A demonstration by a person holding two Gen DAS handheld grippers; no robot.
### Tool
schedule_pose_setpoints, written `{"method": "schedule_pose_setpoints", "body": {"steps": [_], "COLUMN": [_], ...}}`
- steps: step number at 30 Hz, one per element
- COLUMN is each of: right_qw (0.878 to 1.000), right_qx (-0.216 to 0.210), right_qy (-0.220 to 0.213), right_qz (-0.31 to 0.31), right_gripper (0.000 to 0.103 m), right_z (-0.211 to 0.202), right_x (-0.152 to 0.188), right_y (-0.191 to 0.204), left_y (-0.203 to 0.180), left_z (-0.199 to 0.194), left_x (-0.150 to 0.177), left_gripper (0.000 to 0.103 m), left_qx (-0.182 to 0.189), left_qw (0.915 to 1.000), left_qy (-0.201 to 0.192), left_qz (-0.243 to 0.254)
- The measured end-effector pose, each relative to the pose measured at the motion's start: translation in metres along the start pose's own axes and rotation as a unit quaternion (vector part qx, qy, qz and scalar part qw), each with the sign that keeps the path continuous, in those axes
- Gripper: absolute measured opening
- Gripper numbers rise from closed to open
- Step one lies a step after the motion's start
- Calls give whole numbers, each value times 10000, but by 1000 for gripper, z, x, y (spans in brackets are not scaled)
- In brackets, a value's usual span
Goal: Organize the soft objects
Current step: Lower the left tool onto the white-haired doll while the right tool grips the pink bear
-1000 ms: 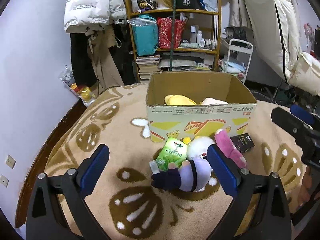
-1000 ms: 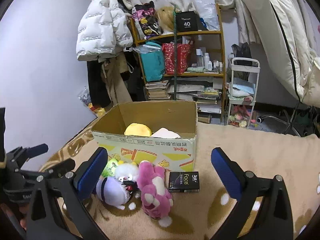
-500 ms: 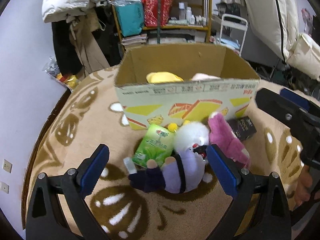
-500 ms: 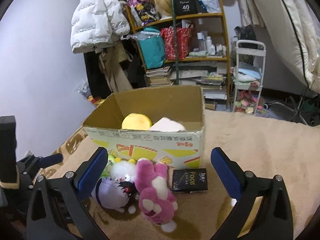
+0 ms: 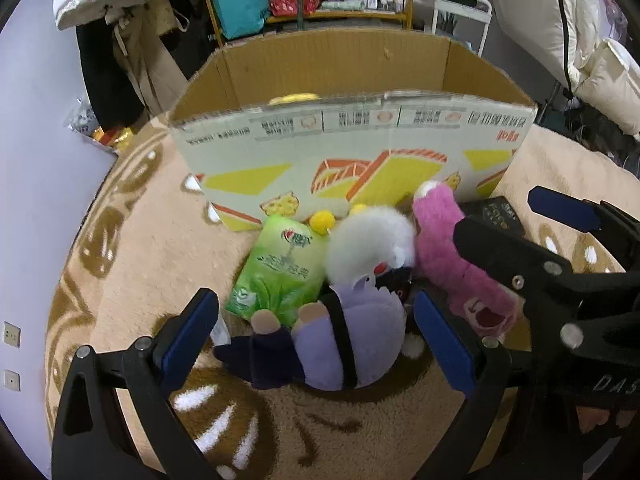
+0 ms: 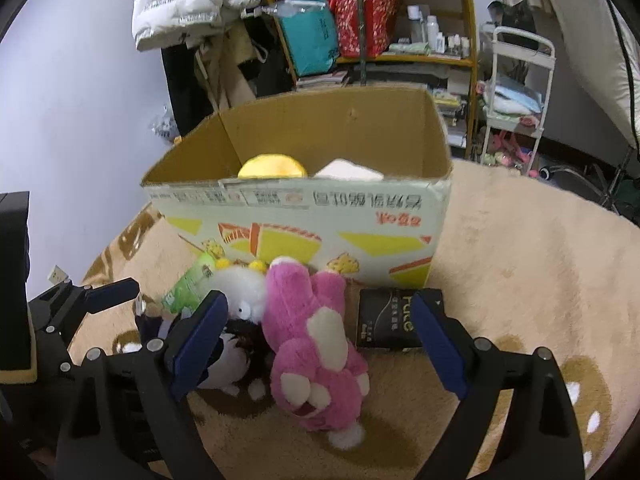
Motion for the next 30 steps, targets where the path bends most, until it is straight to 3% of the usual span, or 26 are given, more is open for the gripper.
{"method": "schedule_pose_setpoints", "body": {"steps": [2,6,12,15,30], "right_qw": [9999,9989,9980,9970,9961], "right_qx": [-37,-92,-220,-332,-218], "right_qy": [129,446,563,665,849], "right_qz": [14,95,163,219,127], "right_gripper": [95,68,63,54,49], "right_z": [8,22,27,29,31], "right_x": [5,16,21,24,33], "right_y": [0,-2,-4,-3,4], "left_y": [0,1,2,1,-3], "left_z": [7,14,19,17,16], "left_x": [4,8,10,10,21], "left_gripper": [97,97,96,87,86], "left_qx": [-12,-35,29,69,295], "left_qw": [9999,9996,9995,9996,9980], "left_qy": [132,264,316,265,553], "left_qz": [10,24,4,4,-79]}}
Point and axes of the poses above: each gripper's, at about its wrist camera, not at the fingertips, and z roughly the way its jaws point, y to its left, x to its underside, the point moved 9 cm from there along z, roughly the way its jaws point, and after that the axes turned 1 degree about -z, right-handed, at the moved point
